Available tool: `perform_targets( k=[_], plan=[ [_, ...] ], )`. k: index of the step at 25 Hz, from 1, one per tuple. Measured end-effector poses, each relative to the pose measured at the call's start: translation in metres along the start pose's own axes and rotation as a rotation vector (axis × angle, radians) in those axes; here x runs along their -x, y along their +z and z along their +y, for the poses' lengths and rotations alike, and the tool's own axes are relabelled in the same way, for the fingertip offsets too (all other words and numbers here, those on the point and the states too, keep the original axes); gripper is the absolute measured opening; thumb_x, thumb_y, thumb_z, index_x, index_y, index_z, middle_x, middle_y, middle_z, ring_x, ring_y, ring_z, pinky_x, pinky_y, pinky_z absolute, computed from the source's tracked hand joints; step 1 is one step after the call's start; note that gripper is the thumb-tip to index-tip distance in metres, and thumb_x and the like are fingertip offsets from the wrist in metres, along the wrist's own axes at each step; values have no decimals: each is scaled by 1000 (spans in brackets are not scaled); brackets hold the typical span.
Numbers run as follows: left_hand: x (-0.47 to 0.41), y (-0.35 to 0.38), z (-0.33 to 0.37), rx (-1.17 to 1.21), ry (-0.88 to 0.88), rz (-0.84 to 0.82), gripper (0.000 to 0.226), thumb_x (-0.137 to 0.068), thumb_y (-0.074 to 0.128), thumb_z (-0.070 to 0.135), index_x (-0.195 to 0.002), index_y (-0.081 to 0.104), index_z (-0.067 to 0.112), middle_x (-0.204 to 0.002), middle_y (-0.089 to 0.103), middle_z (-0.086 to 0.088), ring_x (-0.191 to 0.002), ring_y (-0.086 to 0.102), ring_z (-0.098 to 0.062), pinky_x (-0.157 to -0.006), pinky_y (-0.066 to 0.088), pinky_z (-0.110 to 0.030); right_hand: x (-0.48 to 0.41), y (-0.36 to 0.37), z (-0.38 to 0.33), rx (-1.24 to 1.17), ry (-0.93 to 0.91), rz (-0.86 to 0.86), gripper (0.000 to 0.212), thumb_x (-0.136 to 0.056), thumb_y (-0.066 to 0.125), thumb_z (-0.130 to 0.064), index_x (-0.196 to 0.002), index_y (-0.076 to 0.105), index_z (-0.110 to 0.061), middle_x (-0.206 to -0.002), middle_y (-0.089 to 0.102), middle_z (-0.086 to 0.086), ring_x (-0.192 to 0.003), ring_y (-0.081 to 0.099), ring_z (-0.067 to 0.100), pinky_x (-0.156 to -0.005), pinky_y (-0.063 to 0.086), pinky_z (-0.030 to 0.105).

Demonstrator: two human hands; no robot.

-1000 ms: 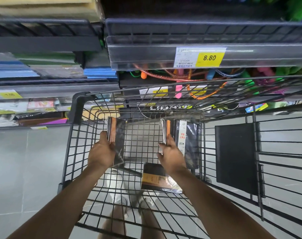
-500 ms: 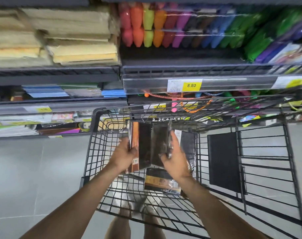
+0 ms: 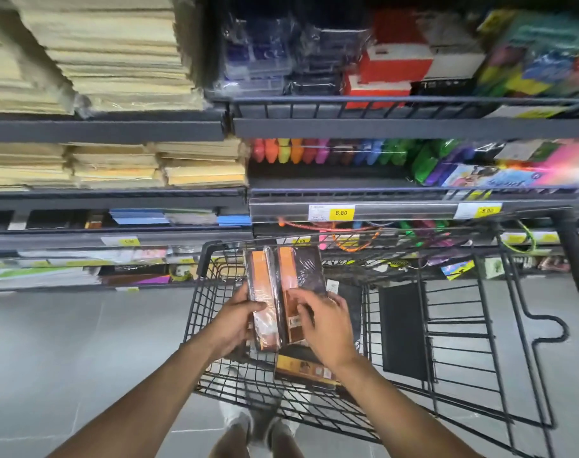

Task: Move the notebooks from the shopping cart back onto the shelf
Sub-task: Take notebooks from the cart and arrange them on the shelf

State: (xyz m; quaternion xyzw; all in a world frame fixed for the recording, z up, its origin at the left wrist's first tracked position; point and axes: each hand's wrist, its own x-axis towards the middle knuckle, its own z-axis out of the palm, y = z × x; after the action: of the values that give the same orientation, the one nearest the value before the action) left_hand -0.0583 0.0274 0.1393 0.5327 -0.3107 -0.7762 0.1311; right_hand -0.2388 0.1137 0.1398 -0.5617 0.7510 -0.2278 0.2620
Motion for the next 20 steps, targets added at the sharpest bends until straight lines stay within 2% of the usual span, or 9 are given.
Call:
perform_targets(
  k=[2, 4, 6, 7, 10, 12, 14, 16, 20],
  plan=[
    [17, 4, 4, 50, 9, -6, 53, -99, 46, -1, -144, 44, 27, -128, 69, -13, -111, 69, -31, -81, 60, -54, 4, -15, -10, -33, 14, -6, 42, -89, 75, -29, -127, 61, -43, -100, 73, -23, -93, 65, -8, -115, 32, 37],
    [31, 4, 6, 102, 8, -13, 60, -94, 55, 8, -147, 40, 32, -137, 62, -16, -118, 66, -35, -88, 57, -59, 7, -26, -20, -96, 25, -46, 45, -86, 78, -37, -127, 61, -45, -104, 73, -24, -92, 60, -16, -116, 31, 37],
    [42, 1, 7, 176, 5, -7, 70, -89, 62, 15, -151, 35, 36, -147, 53, -18, -128, 58, -37, -96, 51, -63, 11, -36, -32, -129, 20, -52, 46, -86, 78, -36, -128, 61, -44, -111, 72, -22, -86, 50, -21, -115, 33, 38],
    [51, 2, 9, 209, 18, 8, 65, -93, 57, 13, -150, 36, 35, -144, 56, -17, -127, 59, -37, -96, 52, -62, 12, -40, -39, -144, 8, -60, 48, -86, 78, -34, -130, 60, -45, -114, 71, -22, -90, 49, -20, -114, 35, 39],
    [71, -1, 17, 210, 91, 13, 51, -101, 43, 7, -148, 41, 27, -132, 67, -15, -120, 65, -34, -93, 54, -58, 13, -46, -59, -149, -46, -60, 78, -82, 82, -36, -146, 38, -47, -140, 54, -17, -127, 48, 2, -117, 33, 40],
    [85, -4, 22, 181, 121, -10, 50, -101, 42, 6, -147, 44, 26, -131, 67, -14, -121, 65, -33, -99, 50, -62, 12, -49, -69, -73, -15, -22, 108, -74, 85, -47, -158, 18, -36, -161, 25, -11, -148, 26, 13, -121, 21, 42],
    [100, -10, 27, 177, 152, 8, 54, -100, 40, 2, -147, 44, 29, -131, 67, -14, -121, 65, -32, -99, 49, -62, 9, -53, -81, -52, 71, -28, 132, -64, 87, -58, -160, 1, -32, -168, 6, -11, -154, 13, 18, -121, 18, 49],
    [114, -18, 30, 178, 183, 28, 61, -97, 37, -2, -146, 43, 34, -129, 68, -16, -121, 64, -34, -96, 52, -62, 7, -56, -95, -182, 150, -101, 143, -56, 91, -60, -158, -6, -38, -168, 11, -8, -153, 21, 21, -120, 26, 55],
    [143, -40, 34, 153, 252, 43, 66, -95, 34, -6, -147, 41, 34, -121, 71, -14, -113, 69, -30, -90, 57, -56, 3, -52, -122, -392, 205, -260, 143, -57, 96, -47, -158, -3, -36, -162, 34, -3, -147, 35, 22, -118, 32, 48]
  ],
)
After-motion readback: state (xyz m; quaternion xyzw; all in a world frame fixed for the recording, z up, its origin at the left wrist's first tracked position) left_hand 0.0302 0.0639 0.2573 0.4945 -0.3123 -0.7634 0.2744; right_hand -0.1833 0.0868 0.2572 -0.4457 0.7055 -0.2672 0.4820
